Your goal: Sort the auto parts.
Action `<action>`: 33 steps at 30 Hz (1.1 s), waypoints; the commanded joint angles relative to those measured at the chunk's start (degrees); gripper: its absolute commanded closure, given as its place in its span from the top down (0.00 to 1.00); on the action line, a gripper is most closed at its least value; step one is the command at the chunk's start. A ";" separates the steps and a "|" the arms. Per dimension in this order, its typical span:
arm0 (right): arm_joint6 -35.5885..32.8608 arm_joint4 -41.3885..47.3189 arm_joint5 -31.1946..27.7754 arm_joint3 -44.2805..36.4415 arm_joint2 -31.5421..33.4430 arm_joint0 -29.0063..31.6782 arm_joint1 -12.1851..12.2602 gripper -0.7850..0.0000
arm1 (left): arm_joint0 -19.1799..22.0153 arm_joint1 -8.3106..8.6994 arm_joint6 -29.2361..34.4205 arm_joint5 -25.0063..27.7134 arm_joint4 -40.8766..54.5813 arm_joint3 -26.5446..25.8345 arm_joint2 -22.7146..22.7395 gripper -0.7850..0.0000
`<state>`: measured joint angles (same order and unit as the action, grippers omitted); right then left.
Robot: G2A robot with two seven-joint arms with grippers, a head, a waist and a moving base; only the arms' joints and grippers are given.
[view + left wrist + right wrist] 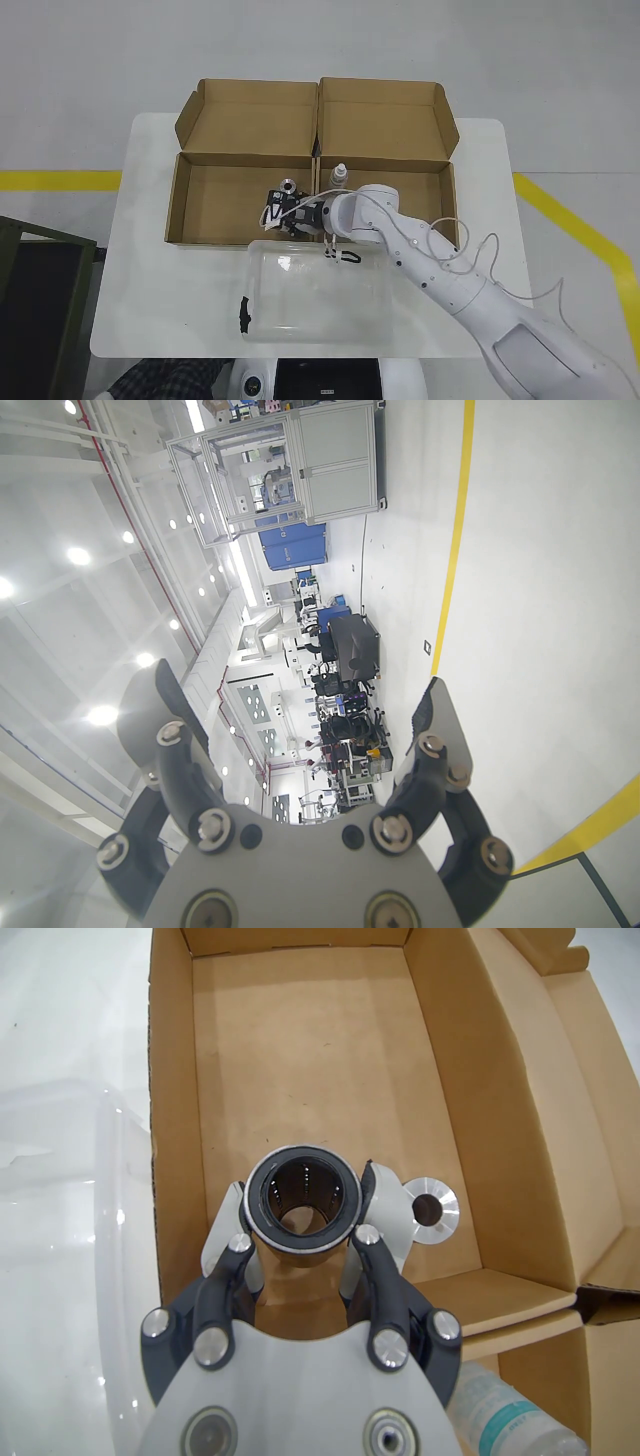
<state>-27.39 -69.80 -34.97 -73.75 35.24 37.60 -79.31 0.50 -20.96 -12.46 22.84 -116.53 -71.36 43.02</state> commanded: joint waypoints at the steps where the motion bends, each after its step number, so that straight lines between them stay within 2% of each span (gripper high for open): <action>1: 0.06 -0.03 -0.12 0.28 0.10 -0.05 -0.11 0.27 | 0.00 0.00 0.00 0.00 0.00 0.00 0.00 1.00; 9: -0.23 -0.21 -0.77 1.20 0.58 -0.13 -0.50 0.42 | 0.00 0.00 0.00 0.00 0.00 0.00 0.00 1.00; 23: -0.89 -1.45 -2.26 0.38 2.52 0.80 -0.30 0.49 | 0.00 0.00 0.00 0.00 0.00 0.00 0.00 1.00; 29: -0.21 -1.85 -2.44 -2.29 4.03 1.39 -0.02 0.50 | 0.00 0.00 0.00 0.00 0.00 0.00 0.00 1.00; 30: -0.05 -1.92 -2.43 -2.96 4.39 1.50 0.06 0.54 | 0.00 0.00 0.00 0.00 0.00 0.00 0.00 1.00; 33: 0.49 -1.88 -2.60 -5.15 5.67 2.02 0.37 0.56 | 0.00 0.00 0.00 0.00 0.00 0.00 0.00 1.00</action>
<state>-27.07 -71.76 -37.52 -78.23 40.49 39.46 -79.04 0.50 -20.96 -12.46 22.84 -116.53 -71.36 43.02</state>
